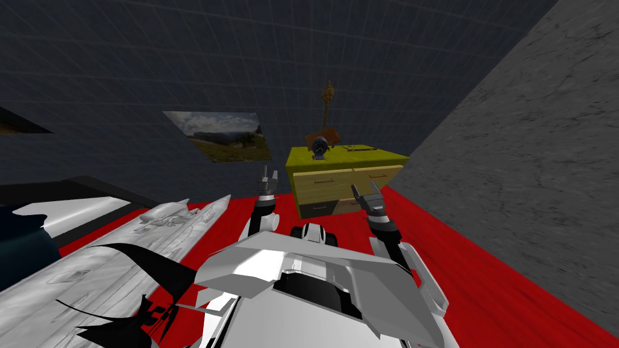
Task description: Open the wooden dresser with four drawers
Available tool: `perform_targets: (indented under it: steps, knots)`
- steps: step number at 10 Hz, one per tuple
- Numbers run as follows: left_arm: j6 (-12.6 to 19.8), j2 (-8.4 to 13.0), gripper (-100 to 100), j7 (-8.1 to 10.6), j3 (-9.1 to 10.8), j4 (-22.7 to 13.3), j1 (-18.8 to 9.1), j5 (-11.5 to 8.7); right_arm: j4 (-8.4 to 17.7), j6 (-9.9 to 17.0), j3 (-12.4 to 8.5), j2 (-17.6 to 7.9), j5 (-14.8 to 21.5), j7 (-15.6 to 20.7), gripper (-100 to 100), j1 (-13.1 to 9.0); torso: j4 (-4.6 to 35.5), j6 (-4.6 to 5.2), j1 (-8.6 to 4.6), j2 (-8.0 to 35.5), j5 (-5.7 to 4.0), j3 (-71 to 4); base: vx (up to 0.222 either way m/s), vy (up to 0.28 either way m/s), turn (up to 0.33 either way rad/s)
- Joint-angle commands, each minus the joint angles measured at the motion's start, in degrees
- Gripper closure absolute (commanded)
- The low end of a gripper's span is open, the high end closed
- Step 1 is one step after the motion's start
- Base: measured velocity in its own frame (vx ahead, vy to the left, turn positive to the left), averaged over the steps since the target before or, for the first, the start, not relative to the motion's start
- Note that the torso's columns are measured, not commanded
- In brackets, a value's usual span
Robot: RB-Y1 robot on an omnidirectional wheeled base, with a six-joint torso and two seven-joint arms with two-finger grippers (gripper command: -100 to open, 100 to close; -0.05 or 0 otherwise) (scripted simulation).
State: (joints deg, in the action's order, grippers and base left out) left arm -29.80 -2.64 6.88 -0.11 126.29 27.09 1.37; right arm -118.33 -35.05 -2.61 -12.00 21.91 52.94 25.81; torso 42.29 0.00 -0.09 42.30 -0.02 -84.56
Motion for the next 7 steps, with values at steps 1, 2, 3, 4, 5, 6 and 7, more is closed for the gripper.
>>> perform_targets:
  steps: [1,2,3,4,5,6,7]
  knots:
    - [0.0,0.0,0,0.00,0.00,0.0,0.0,0.0,0.8,-0.4,-0.5,-0.3,2.2,4.4,-100,-0.4,0.0,0.01,0.09,0.0,0.01,0.0,0.040,0.043,-0.037]
    - [0.0,0.0,0,0.00,0.00,0.0,0.0,0.0,1.7,-0.8,-0.9,-0.6,4.4,6.1,-100,-0.8,0.0,0.00,0.10,0.0,0.03,0.0,0.049,0.065,-0.047]
    - [0.0,0.0,0,0.00,0.00,0.0,0.0,0.0,1.7,-0.8,-0.9,-0.6,4.4,7.7,-100,-0.8,0.0,0.00,0.18,0.0,0.04,0.0,0.039,0.055,-0.024]
    - [0.0,0.0,0,0.00,0.00,0.0,0.0,0.0,1.7,-0.8,-0.9,-0.6,4.4,8.3,-100,-0.8,0.0,0.00,0.11,0.0,0.03,0.0,0.012,0.023,0.005]
    - [0.0,0.0,0,0.00,0.00,0.0,0.0,0.0,2.5,-1.2,-1.4,-0.9,6.6,10.5,-100,-1.2,0.0,0.00,0.00,0.1,0.00,0.0,0.027,0.048,-0.037]
    - [0.0,0.0,0,0.00,0.00,0.0,0.0,0.0,2.5,-1.2,-1.4,-0.9,6.6,11.9,-100,-1.2,0.0,0.01,0.09,0.0,0.01,0.0,0.024,0.053,-0.028]
    - [0.0,0.0,0,0.00,0.00,0.0,0.0,0.0,3.4,-1.6,-1.9,-1.1,8.8,13.6,-100,-1.5,0.0,0.00,0.12,0.0,0.03,0.0,0.019,0.068,-0.031]
